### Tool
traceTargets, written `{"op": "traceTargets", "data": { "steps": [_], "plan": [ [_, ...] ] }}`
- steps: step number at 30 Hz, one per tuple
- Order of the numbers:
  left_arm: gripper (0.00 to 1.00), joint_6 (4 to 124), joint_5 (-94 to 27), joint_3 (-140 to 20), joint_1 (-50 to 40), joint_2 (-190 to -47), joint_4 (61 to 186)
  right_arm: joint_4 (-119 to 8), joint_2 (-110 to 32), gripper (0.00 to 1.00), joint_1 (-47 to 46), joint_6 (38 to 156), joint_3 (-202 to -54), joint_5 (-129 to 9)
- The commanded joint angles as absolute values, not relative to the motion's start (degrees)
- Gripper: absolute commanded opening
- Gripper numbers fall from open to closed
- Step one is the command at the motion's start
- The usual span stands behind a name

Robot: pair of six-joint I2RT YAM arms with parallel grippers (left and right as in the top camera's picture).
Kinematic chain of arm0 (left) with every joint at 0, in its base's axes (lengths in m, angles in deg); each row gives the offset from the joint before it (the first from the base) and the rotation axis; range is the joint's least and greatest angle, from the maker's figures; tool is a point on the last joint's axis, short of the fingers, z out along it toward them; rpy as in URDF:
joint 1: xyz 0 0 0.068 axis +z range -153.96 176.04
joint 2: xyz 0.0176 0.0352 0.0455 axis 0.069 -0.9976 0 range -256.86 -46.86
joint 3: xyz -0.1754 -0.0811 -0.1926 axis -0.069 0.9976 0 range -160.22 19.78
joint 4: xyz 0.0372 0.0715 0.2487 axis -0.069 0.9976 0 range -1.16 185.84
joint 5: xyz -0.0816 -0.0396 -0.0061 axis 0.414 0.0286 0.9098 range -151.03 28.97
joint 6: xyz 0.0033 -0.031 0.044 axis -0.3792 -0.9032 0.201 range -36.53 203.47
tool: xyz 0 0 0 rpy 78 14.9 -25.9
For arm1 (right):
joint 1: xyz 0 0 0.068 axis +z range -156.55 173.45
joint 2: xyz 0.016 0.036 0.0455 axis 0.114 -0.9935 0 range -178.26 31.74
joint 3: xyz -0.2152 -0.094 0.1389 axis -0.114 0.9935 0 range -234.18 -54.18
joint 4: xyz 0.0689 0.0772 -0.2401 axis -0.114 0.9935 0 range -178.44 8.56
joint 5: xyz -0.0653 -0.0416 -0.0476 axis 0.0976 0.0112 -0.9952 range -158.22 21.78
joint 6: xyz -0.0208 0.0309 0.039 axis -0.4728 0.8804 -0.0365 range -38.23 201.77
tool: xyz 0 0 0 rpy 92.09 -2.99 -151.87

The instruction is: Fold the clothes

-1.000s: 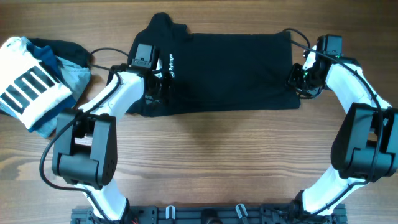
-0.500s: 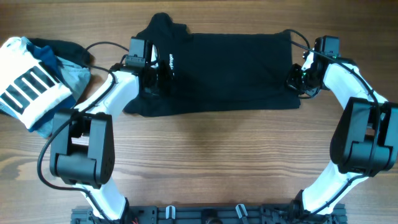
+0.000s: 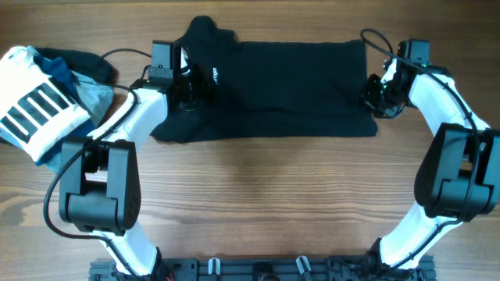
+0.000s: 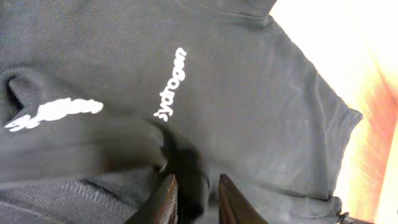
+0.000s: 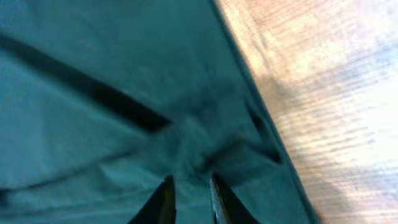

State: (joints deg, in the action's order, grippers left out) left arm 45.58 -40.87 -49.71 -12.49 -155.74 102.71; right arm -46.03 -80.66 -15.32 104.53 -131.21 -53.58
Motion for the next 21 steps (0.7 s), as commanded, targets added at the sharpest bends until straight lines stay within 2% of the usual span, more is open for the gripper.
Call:
{"op": "traceTargets", "data": {
  "steps": [1, 8, 14, 15, 16, 17, 21],
  "plan": [
    [0.42, 45.7, -41.6, -49.5, -12.9, -156.4, 105.1, -44.9, -80.2, 0.25, -15.5, 106.0, -131.3, -59.6],
    [0.42, 45.7, -41.9, -49.5, -12.9, -156.4, 115.1, -47.8, -80.6, 0.31, -15.5, 107.8, -131.3, -59.7],
    [0.46, 45.7, -49.8, -49.5, -12.9, -156.4, 121.0, -50.4, -83.3, 0.32, -15.4, 108.8, -130.4, -59.2],
    [0.46, 45.7, -49.8, -49.5, -12.9, -156.4, 121.0, -50.9, -83.7, 0.30, -15.3, 108.9, -130.4, -59.2],
    [0.46, 45.7, -49.8, -49.5, -12.9, -156.4, 121.0, -51.7, -83.8, 0.22, -15.3, 108.9, -130.4, -59.2],
    [0.46, 45.7, -49.9, -49.5, -12.9, -156.4, 121.1, -52.1, -83.8, 0.04, -15.2, 108.9, -130.4, -59.2],
    [0.47, 45.7, -50.5, -49.5, -12.9, -156.4, 121.9, -51.9, -83.8, 0.04, -15.2, 108.8, -130.4, -59.2]
  ]
}}
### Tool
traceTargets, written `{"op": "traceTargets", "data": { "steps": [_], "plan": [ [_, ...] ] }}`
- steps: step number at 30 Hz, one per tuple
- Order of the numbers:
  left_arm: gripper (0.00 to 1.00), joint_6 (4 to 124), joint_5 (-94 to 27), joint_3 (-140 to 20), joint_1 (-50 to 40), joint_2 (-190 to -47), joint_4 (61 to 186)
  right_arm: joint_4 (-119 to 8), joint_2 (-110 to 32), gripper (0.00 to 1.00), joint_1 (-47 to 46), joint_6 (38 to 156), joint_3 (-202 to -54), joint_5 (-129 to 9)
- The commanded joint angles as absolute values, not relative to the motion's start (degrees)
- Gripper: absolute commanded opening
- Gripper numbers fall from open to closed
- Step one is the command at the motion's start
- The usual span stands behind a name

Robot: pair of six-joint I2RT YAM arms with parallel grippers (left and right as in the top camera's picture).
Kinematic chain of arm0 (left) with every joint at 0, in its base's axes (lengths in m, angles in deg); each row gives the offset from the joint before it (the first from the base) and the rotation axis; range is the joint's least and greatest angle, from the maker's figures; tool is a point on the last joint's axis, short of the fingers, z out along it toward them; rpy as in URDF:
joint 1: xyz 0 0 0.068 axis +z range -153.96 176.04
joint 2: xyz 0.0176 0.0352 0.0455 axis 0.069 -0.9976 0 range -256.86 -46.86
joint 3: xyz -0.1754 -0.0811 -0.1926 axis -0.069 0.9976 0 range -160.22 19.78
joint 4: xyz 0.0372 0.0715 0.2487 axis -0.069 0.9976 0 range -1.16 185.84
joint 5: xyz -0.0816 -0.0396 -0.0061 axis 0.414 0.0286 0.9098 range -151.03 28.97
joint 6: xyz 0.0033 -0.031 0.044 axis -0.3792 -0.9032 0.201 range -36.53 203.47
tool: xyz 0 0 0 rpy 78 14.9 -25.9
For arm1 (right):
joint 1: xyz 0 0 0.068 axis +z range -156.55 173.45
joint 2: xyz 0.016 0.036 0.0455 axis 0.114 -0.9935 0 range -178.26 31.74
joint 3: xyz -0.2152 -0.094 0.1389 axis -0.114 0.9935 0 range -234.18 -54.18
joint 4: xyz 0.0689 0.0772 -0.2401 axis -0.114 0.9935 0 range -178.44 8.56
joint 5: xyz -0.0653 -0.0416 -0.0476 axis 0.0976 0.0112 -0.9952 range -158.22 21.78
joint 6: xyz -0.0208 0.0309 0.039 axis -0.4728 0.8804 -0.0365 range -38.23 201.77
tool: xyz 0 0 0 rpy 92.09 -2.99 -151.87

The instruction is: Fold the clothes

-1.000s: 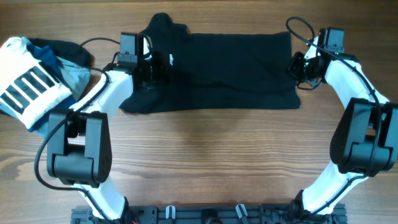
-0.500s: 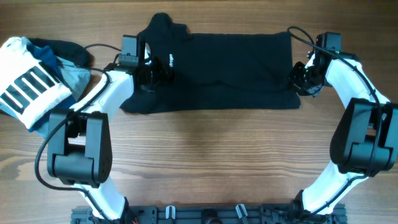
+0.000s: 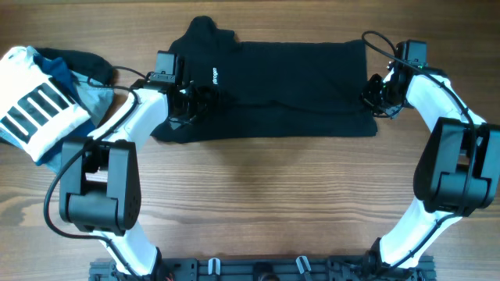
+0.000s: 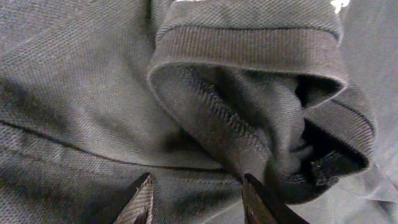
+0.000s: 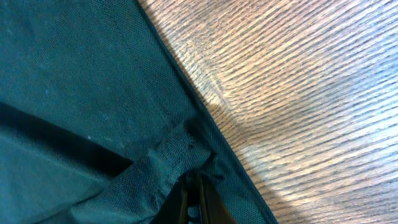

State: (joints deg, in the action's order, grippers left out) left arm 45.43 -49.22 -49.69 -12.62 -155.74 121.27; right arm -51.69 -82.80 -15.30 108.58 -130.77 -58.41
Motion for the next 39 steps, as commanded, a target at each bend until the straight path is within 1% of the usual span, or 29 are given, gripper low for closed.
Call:
{"op": "traceTargets", "data": {
  "steps": [1, 3, 5, 7, 8, 9, 10, 13, 16, 17, 19, 21, 23, 26, 31, 34, 37, 39],
  "plan": [
    [0.47, 45.7, -50.7, -49.5, -12.9, -156.4, 122.4, -52.0, -83.8, 0.04, -15.2, 108.9, -130.4, -59.2],
    [0.47, 45.7, -51.8, -49.5, -12.9, -156.4, 123.0, -53.7, -83.8, 0.04, -15.2, 110.7, -130.5, -59.2],
    [0.46, 45.7, -52.0, -49.5, -12.9, -156.4, 123.1, -58.7, -83.7, 0.04, -15.8, 111.0, -131.5, -56.3],
    [0.47, 45.7, -52.2, -49.5, -12.9, -156.4, 123.2, -62.4, -83.7, 0.04, -16.4, 115.2, -132.6, -56.1],
    [0.47, 45.7, -52.2, -49.5, -12.9, -156.4, 123.1, -63.2, -83.7, 0.13, -16.4, 115.2, -132.6, -56.1],
    [0.47, 45.7, -52.2, -49.5, -12.9, -156.4, 123.2, -63.2, -83.7, 0.29, -16.4, 114.7, -132.6, -56.1],
    [0.46, 45.7, -52.9, -49.5, -12.9, -156.4, 123.3, -61.1, -83.7, 0.34, -16.4, 113.2, -132.6, -56.1],
    [0.47, 45.7, -55.6, -49.5, -12.7, -156.4, 123.6, -53.2, -83.7, 0.33, -16.4, 108.3, -132.6, -56.2],
    [0.50, 45.7, -55.6, -49.5, -12.7, -156.4, 123.6, -47.0, -83.8, 0.21, -16.1, 102.3, -132.5, -55.1],
    [0.50, 45.7, -55.6, -49.5, -12.7, -156.4, 123.5, -45.5, -83.8, 0.20, -15.8, 99.4, -132.4, -53.3],
    [0.48, 48.4, -55.6, -49.7, -12.7, -155.7, 123.1, -44.7, -83.8, 0.19, -15.1, 96.4, -132.5, -53.1],
    [0.50, 52.1, -56.3, -50.3, -12.7, -153.8, 122.6, -44.5, -83.8, 0.19, -14.4, 95.1, -132.4, -53.1],
    [0.51, 52.2, -58.2, -50.3, -12.3, -152.5, 122.4, -44.2, -83.8, 0.19, -13.8, 93.5, -132.4, -53.1],
    [0.50, 52.2, -60.3, -48.9, -12.2, -153.7, 122.0, -44.1, -83.8, 0.19, -13.7, 90.7, -131.5, -53.6],
    [0.49, 52.2, -63.7, -47.9, -11.7, -158.2, 121.6, -46.9, -84.4, 0.20, -13.7, 90.8, -125.6, -56.0],
    [0.49, 52.2, -63.7, -47.9, -10.4, -159.2, 125.1, -45.8, -84.4, 0.20, -13.7, 92.1, -124.0, -62.0],
    [0.56, 52.2, -63.7, -47.9, -7.7, -159.1, 134.9, -41.3, -84.4, 0.20, -14.8, 92.6, -124.0, -67.7],
    [0.57, 52.2, -63.7, -47.9, -6.1, -159.1, 139.5, -37.9, -84.4, 0.19, -15.8, 92.8, -124.0, -70.0]
  ]
}}
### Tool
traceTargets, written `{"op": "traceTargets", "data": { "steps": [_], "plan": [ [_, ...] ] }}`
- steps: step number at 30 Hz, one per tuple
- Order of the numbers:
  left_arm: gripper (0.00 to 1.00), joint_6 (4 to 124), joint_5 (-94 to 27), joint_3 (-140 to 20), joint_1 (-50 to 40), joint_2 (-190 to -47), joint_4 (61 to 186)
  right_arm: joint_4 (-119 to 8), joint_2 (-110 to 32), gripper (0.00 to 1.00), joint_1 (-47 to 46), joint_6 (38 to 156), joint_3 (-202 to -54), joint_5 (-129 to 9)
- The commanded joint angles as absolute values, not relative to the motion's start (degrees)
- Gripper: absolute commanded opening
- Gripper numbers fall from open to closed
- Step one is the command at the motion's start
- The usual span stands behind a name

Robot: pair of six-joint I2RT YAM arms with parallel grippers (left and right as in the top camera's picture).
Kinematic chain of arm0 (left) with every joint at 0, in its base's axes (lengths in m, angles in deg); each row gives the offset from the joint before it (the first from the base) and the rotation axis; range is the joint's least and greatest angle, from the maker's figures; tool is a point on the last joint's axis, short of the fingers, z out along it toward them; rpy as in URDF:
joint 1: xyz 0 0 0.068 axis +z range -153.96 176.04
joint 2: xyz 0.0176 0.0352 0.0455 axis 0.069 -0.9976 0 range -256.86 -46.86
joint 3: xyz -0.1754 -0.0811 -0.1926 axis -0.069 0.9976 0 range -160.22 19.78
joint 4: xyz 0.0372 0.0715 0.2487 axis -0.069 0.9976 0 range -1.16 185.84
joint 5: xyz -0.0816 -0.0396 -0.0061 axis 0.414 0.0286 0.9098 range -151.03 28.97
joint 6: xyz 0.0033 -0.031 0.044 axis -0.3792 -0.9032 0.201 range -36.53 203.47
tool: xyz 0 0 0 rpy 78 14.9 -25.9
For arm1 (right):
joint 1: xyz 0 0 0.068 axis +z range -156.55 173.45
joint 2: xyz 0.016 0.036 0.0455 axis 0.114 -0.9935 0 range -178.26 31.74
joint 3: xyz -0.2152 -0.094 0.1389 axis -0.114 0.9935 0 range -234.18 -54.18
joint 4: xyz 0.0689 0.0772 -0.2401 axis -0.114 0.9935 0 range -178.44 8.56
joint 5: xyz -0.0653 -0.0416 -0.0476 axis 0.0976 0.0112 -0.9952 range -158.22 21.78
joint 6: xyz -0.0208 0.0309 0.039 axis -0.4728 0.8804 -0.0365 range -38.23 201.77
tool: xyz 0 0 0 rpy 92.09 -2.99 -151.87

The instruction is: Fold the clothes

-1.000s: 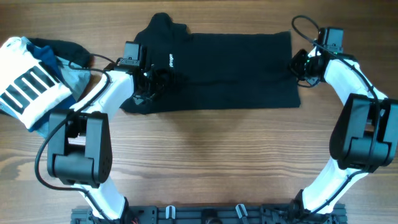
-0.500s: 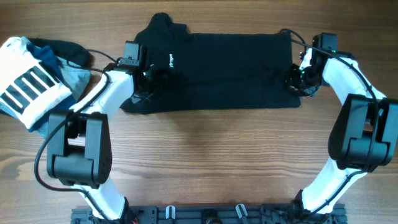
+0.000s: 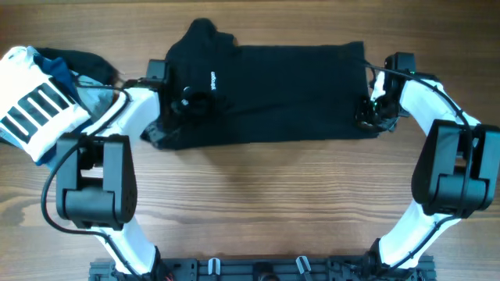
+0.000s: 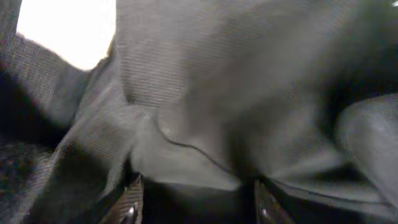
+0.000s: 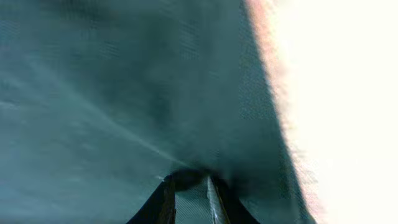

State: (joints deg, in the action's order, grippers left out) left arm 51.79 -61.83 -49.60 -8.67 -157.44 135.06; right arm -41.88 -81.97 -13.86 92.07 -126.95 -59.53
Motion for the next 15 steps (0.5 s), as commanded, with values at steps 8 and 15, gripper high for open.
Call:
{"op": "traceTargets", "data": {
  "steps": [8, 15],
  "plan": [
    [0.53, 52.1, -63.5, -47.9, -5.8, -159.0, 149.9, -26.3, -84.4, 0.11, -17.5, 97.0, -123.9, -74.0],
    [0.54, 52.2, -62.0, -47.9, -7.1, -147.5, 152.0, -23.3, -82.3, 0.09, -17.5, 98.3, -123.9, -73.8]
  ]
}}
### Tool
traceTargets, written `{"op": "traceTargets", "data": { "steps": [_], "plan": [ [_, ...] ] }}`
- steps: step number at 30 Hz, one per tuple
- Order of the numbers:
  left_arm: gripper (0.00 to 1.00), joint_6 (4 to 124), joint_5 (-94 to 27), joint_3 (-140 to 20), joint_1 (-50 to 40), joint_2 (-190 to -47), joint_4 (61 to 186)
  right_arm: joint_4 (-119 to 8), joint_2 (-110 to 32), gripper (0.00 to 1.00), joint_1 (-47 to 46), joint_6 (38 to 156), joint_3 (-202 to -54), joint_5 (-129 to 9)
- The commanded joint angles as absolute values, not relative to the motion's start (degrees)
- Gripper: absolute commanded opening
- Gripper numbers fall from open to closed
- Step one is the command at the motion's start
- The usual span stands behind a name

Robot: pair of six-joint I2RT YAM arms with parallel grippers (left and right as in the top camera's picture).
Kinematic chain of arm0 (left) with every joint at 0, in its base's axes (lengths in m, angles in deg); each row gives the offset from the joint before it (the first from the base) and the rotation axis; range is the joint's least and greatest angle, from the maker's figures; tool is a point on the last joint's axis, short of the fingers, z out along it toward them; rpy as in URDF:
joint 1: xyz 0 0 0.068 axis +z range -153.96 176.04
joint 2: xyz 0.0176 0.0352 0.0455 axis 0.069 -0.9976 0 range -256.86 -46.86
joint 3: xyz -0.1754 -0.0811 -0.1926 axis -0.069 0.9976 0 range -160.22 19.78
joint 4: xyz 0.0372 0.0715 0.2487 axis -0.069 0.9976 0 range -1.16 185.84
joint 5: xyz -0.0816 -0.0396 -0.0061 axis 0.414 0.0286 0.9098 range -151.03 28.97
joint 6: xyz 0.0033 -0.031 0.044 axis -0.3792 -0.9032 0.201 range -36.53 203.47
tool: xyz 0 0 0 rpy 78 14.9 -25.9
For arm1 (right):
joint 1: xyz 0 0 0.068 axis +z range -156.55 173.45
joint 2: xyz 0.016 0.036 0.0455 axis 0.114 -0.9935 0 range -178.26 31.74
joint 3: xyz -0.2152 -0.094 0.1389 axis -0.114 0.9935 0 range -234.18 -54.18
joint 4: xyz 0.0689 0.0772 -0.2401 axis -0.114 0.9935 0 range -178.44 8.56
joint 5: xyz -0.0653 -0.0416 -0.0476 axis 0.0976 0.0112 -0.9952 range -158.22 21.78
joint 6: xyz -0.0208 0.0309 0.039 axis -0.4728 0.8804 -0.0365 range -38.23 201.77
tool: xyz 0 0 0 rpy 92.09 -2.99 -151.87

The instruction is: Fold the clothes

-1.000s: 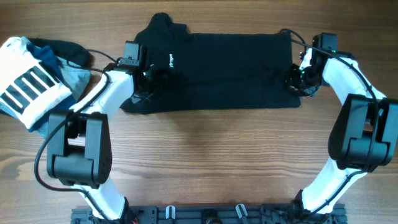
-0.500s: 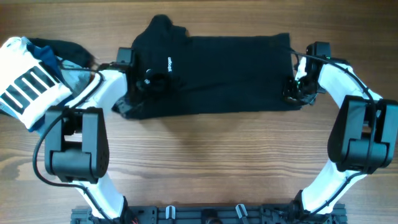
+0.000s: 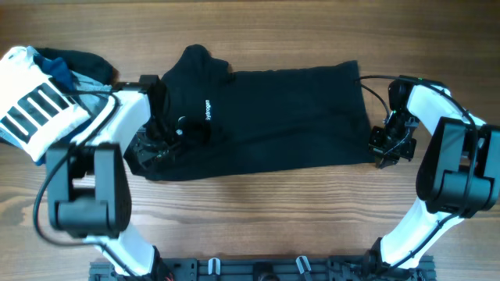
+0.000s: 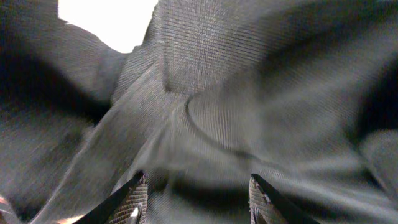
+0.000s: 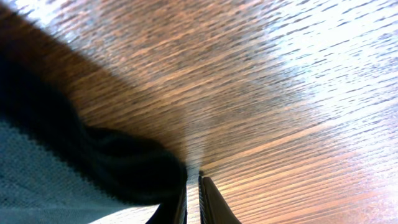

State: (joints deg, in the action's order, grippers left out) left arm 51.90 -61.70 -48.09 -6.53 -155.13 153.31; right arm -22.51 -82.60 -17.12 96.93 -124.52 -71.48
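A black shirt (image 3: 281,117) with small white lettering (image 3: 207,109) lies spread across the wooden table (image 3: 258,226). My left gripper (image 3: 152,148) rests on the shirt's bunched near-left corner. In the left wrist view, the left gripper (image 4: 199,199) stands open, its fingers wide apart with black fabric (image 4: 249,93) lying across the gap. My right gripper (image 3: 388,150) is at the shirt's near-right corner. In the right wrist view, the right gripper (image 5: 193,186) is shut, with a dark lump of shirt cloth (image 5: 124,168) at its tips over bare wood.
A pile of other clothes lies at the far left: a white garment with black stripes (image 3: 31,105), a dark blue one (image 3: 74,62) and a grey one (image 3: 98,97). Bare wood stretches along the front of the table.
Both grippers have moved toward the front of the table, and the shirt has shifted that way with them. Its near edge lies lower in the overhead view and its right side is slightly skewed.
First both grippers were shut on the shirt's two ends, left near the collar, right at the hem. Then the left one was open over a sleeve cuff. Later both sat lower on the shirt, and now the whole shirt lies nearer the front.
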Motion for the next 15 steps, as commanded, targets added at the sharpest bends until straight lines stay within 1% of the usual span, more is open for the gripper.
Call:
{"op": "traceTargets", "data": {
  "steps": [1, 3, 6, 8, 12, 15],
  "plan": [
    [0.55, 52.2, -58.9, -47.9, -7.4, -144.5, 148.7, -24.7, -80.5, 0.08, -17.4, 98.2, -123.9, -73.8],
    [0.54, 52.2, -55.2, -47.9, -8.0, -143.2, 145.5, -26.4, -78.0, 0.09, -17.4, 98.0, -124.5, -73.2],
    [0.52, 52.2, -52.0, -47.9, -9.2, -143.6, 143.6, -30.9, -73.9, 0.09, -17.4, 93.5, -124.8, -65.2],
    [0.52, 51.5, -52.1, -47.9, -10.3, -143.9, 142.8, -32.8, -73.4, 0.10, -17.4, 90.7, -124.8, -60.4],
    [0.53, 49.6, -52.2, -45.6, -11.3, -144.4, 141.0, -32.5, -73.5, 0.10, -17.2, 90.7, -124.6, -60.2],
    [0.53, 49.6, -58.8, -41.5, -11.2, -144.4, 135.7, -32.5, -73.5, 0.10, -17.2, 90.8, -124.6, -60.2]
  ]
}}
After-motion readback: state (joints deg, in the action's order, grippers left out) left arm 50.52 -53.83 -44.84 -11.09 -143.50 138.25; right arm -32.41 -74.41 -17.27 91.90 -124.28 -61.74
